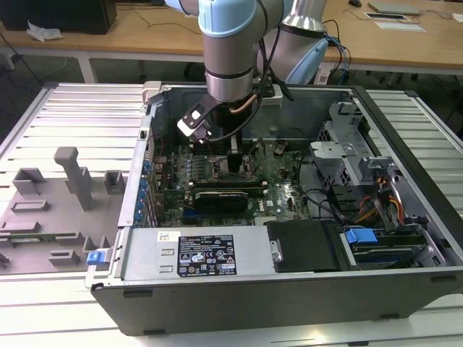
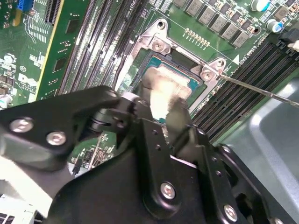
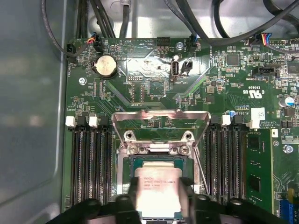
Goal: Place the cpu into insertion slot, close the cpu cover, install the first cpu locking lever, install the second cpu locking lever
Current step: 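Place the cpu into insertion slot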
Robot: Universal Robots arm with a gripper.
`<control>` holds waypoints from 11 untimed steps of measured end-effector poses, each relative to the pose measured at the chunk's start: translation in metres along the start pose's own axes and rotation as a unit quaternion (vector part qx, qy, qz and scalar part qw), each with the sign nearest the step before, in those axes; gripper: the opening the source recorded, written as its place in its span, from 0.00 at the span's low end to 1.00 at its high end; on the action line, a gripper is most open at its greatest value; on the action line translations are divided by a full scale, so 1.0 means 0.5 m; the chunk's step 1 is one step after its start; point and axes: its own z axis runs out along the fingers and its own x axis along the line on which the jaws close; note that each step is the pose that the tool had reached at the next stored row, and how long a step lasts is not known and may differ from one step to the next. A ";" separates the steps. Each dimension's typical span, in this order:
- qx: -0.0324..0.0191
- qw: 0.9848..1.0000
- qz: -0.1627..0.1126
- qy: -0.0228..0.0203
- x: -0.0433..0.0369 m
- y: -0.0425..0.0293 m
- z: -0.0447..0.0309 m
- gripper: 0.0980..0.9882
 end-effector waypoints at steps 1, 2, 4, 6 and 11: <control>0.000 1.000 0.000 0.000 0.000 0.000 0.000 0.35; 0.000 1.000 0.000 0.000 0.000 0.000 0.000 0.22; 0.000 1.000 0.000 0.000 0.000 0.000 0.000 0.08; 0.000 1.000 0.000 -0.001 0.000 0.000 0.000 0.01; 0.002 1.000 -0.001 -0.007 0.000 0.000 -0.002 0.01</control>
